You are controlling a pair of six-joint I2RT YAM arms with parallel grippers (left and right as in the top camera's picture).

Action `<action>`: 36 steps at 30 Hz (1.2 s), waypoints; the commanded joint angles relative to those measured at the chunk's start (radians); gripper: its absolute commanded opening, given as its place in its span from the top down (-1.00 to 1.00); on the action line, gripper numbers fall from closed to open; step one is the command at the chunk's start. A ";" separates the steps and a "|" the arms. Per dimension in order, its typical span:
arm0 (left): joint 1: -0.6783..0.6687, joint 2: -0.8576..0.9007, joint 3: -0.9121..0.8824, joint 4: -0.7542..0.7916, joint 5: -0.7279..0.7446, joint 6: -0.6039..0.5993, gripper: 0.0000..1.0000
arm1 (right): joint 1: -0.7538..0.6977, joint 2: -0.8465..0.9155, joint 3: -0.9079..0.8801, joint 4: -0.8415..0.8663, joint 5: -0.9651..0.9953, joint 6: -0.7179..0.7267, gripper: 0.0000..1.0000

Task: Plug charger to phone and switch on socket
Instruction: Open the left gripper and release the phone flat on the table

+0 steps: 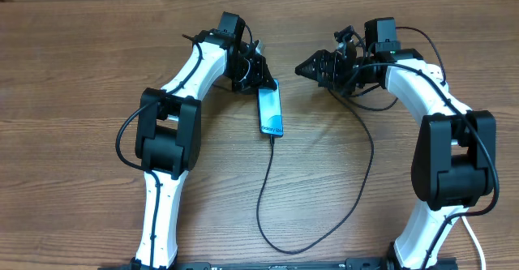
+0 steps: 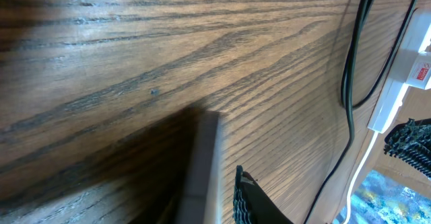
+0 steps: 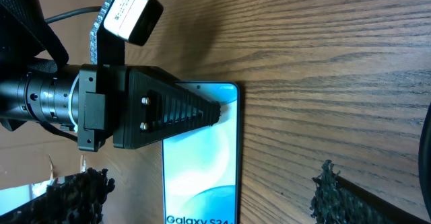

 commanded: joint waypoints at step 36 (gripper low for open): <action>-0.010 0.006 -0.005 -0.039 0.008 -0.029 -0.19 | -0.001 -0.008 0.016 -0.007 0.007 -0.009 -1.00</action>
